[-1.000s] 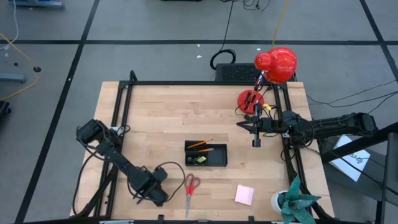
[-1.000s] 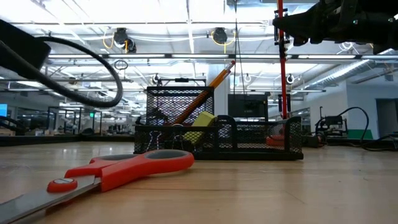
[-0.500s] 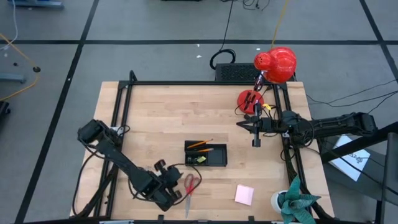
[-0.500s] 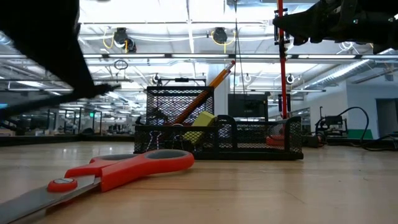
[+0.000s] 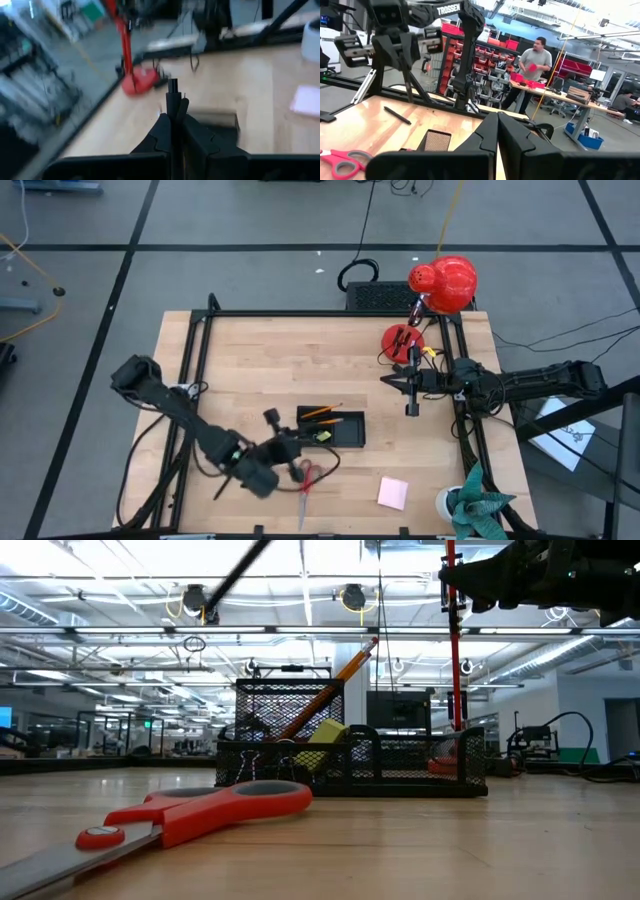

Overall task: Pick and place office supplies into organizer
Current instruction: Put the black pen into the black desk organizer

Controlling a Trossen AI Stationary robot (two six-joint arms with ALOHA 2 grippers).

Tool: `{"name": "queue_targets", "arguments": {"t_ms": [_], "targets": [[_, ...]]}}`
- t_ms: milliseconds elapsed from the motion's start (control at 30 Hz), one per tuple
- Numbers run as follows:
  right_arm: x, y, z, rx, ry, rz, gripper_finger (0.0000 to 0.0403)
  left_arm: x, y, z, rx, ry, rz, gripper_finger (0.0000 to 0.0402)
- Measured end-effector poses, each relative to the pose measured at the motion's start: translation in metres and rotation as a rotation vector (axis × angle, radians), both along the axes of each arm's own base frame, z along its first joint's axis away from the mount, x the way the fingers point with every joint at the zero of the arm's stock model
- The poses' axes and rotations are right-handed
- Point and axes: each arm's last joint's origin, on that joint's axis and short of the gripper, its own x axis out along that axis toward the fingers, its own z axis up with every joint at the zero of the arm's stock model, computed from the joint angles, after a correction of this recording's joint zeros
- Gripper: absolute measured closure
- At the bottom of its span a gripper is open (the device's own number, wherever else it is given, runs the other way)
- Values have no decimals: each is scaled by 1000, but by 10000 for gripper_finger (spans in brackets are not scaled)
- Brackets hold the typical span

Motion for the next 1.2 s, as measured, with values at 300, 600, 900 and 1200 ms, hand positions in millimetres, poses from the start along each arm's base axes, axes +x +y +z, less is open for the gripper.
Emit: {"name": "queue_targets", "arguments": {"t_ms": [300,600,900,1200], "targets": [[0,0,0,4,0,0,399,12,67,-16,41,-159,-255,391],[0,0,0,-1,0,0,399,-2,121,-60,-69,-229,-367,394],[0,0,3,-4,-28,0,399,6,132,-88,-112,-202,-428,394],[0,0,3,-3,-29,0,399,15,132,-122,-182,-156,-413,394]]}}
